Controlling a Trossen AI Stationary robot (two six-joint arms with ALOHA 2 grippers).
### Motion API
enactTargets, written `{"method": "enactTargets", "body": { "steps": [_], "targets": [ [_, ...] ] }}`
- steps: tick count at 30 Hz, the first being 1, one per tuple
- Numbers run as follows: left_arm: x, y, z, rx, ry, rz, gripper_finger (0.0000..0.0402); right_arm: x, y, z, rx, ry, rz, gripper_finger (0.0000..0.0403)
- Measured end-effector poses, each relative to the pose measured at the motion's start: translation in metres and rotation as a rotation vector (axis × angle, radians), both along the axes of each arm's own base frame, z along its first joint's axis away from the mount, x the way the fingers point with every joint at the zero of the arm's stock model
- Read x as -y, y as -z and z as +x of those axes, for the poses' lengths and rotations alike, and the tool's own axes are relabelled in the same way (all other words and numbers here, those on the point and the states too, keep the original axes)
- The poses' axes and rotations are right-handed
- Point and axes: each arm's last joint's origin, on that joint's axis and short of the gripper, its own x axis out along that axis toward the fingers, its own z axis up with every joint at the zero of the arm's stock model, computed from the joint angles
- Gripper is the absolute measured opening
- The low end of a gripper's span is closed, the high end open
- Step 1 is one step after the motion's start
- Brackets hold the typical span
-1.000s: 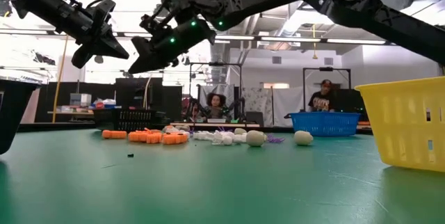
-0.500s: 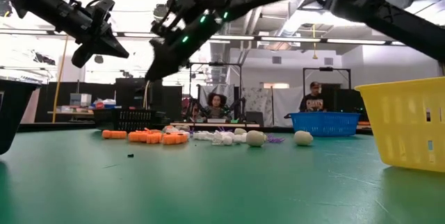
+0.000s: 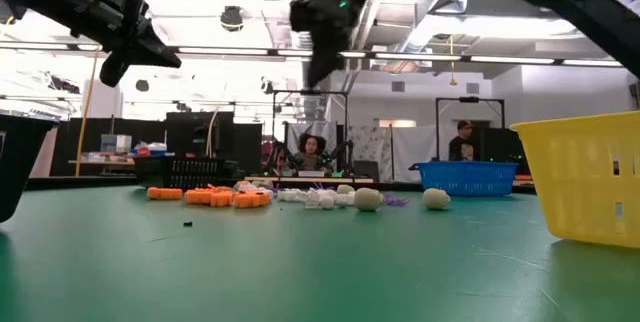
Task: Sort Halloween decoration
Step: Put the purple spider toy into the top black basket
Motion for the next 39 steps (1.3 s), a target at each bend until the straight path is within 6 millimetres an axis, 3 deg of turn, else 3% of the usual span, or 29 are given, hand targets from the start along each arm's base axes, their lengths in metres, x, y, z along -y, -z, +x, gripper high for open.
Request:
{"method": "enactTargets", "body": {
  "steps": [6, 10, 13, 17, 23, 29, 34, 39],
  "targets": [
    [0.005, -0.003, -0.004, 0.036, 0.008, 0.01, 0.0, -0.018, -0.014, -0.051, -0.132, 0.025, 0.056, 0.0121],
    [0.006, -0.004, -0.004, 0.043, 0.007, 0.013, 0.0, -0.045, -0.015, -0.097, -0.078, 0.121, 0.046, 0.0115],
    [0.006, -0.004, -0.004, 0.04, 0.007, 0.012, 0.0, -0.076, -0.001, -0.121, 0.041, 0.203, -0.006, 0.0114],
    [0.005, -0.004, -0.004, 0.04, 0.004, 0.011, 0.0, -0.119, 0.032, -0.137, 0.219, 0.286, -0.015, 0.0114],
    [0.005, -0.004, -0.004, 0.038, -0.019, 0.012, 0.0, -0.164, 0.081, -0.15, 0.345, 0.328, -0.042, 0.0113],
    [0.004, -0.004, -0.005, 0.028, -0.053, 0.025, 0.0, -0.186, 0.118, -0.142, 0.371, 0.32, -0.056, 0.0124],
    [0.004, -0.004, -0.005, 0.005, -0.024, 0.063, 0.0018, -0.197, 0.143, -0.129, 0.326, 0.314, -0.064, 0.0179],
    [0.008, -0.002, -0.003, 0.021, 0.113, 0.026, 0.0074, -0.201, 0.164, -0.123, 0.268, 0.35, -0.05, 0.0248]
  ]
}}
